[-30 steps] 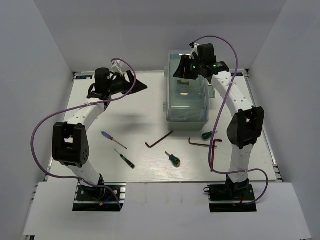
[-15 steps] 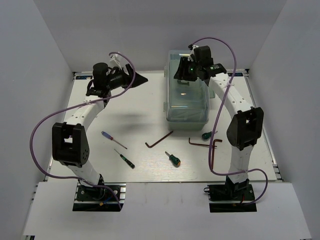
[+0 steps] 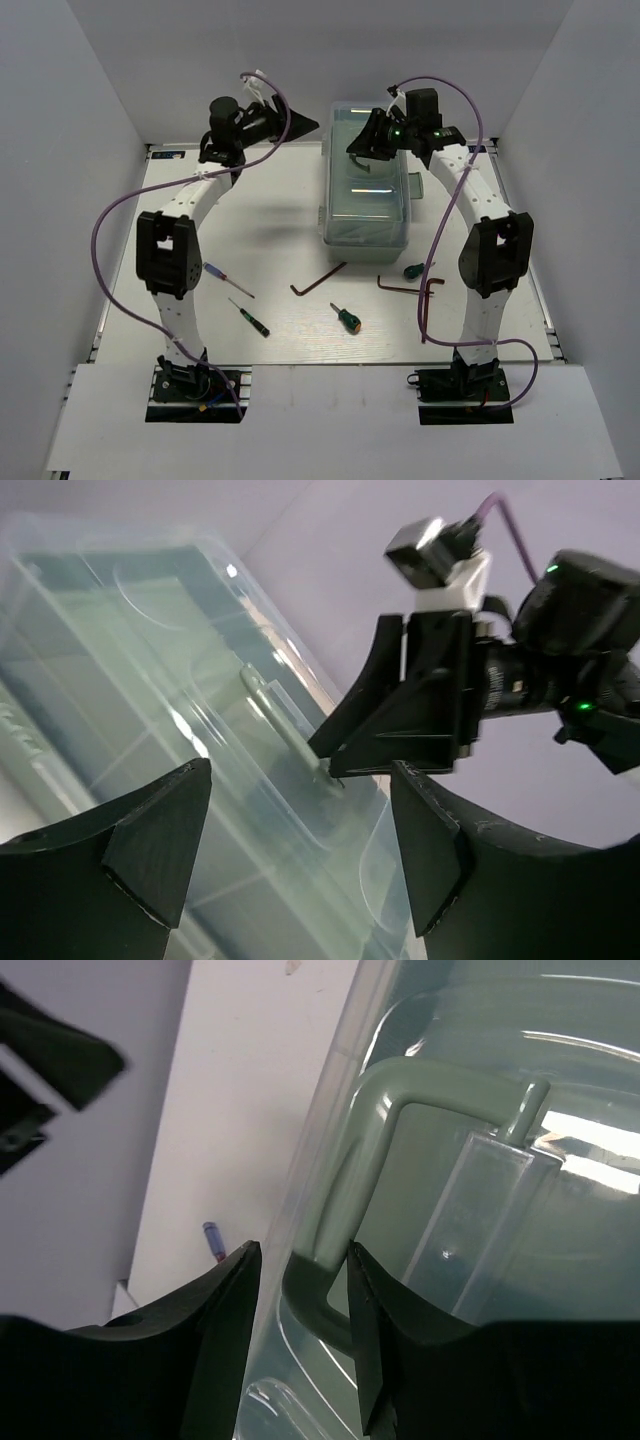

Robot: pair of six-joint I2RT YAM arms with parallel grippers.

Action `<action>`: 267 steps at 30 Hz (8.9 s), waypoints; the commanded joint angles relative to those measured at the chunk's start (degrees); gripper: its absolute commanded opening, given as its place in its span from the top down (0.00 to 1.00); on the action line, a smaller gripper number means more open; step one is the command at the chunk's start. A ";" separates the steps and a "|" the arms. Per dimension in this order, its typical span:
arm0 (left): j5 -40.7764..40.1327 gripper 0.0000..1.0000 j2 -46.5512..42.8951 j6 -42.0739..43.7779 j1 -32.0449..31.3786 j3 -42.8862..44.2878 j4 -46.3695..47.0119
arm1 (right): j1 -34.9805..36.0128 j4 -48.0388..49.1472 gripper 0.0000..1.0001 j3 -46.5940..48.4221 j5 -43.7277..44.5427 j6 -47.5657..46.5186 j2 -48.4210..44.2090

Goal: Sort the tools into containers

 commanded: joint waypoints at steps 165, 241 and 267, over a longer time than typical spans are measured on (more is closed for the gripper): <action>-9.77 0.15 17.61 -6.81 -8.56 34.30 -44.87 | 2.15 9.26 0.56 -0.90 -7.54 8.43 2.37; -9.94 0.15 19.37 -1.89 -9.61 34.47 -53.31 | 1.27 19.19 0.58 -7.23 -15.28 15.11 -3.17; -6.96 0.15 19.37 -2.94 -10.14 33.94 -50.41 | 1.01 27.72 0.59 -9.07 -19.58 21.08 -3.17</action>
